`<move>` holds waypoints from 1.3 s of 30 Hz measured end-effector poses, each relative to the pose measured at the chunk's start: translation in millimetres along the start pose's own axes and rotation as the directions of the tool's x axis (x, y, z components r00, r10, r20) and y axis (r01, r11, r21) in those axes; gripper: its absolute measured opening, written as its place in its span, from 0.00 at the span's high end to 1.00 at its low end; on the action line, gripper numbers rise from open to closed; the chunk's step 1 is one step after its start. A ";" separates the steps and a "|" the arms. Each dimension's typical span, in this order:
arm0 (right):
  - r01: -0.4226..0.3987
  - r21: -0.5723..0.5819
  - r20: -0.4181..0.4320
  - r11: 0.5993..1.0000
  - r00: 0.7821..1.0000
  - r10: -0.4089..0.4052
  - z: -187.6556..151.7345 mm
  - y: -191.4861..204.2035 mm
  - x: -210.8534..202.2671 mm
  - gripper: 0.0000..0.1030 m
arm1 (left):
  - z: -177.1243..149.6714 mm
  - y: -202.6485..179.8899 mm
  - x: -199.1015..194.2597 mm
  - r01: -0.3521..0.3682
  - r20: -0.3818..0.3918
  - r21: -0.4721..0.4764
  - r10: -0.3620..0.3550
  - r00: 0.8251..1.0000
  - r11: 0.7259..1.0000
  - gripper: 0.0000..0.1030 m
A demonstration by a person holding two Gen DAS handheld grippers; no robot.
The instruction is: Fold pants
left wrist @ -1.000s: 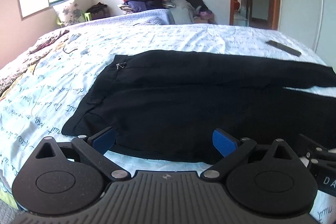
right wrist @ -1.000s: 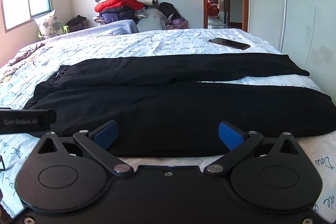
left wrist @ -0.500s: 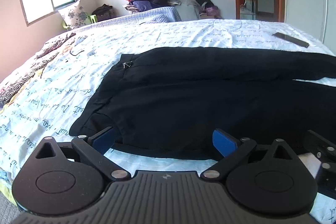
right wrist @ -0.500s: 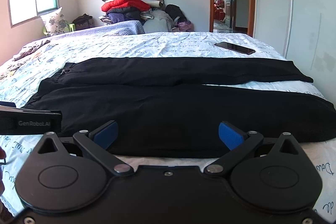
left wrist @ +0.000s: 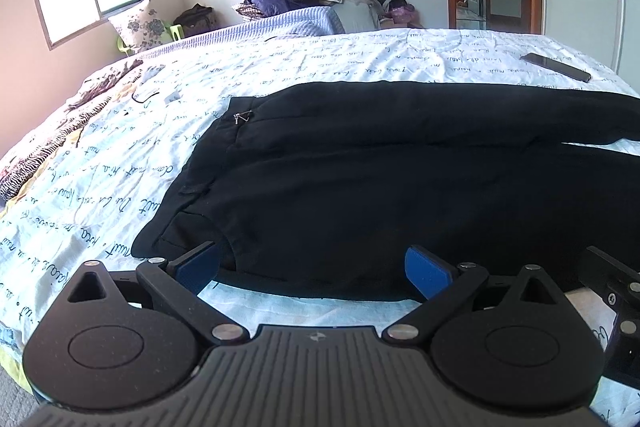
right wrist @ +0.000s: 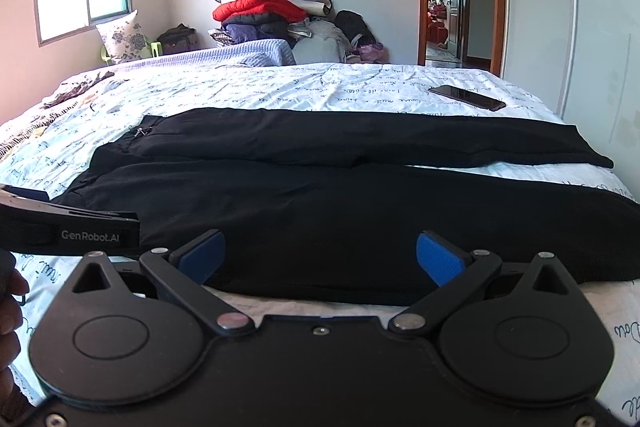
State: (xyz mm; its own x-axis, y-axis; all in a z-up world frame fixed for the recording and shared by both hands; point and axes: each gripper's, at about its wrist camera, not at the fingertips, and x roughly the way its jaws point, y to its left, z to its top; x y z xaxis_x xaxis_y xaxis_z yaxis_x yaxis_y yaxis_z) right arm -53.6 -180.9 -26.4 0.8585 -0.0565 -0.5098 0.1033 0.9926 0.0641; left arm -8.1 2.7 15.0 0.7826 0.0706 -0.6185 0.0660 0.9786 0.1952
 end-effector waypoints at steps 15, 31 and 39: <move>-0.053 -0.118 0.044 0.992 0.997 0.059 6.2 12.7 2.3 0.00 | 1.9 5.5 15.7 0.002 -0.034 0.003 -0.002 0.999 1.000 0.02; -0.137 -0.611 0.117 0.780 0.958 0.260 106.9 70.9 122.0 0.00 | 77.7 116.5 92.9 -0.158 -0.044 -0.101 0.154 0.987 0.982 0.02; -0.464 -0.552 -0.121 0.693 0.867 0.484 174.2 106.2 242.8 0.03 | 114.8 163.6 161.3 -0.122 -0.153 -0.159 0.098 0.983 0.980 0.03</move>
State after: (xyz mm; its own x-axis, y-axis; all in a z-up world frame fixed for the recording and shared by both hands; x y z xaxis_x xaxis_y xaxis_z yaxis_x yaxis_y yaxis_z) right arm 253.3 -107.9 6.0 0.7329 0.4447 -0.5148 -0.6042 0.7734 -0.1920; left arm 199.9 151.9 34.6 0.6813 0.1948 -0.7056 -0.1291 0.9808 0.1461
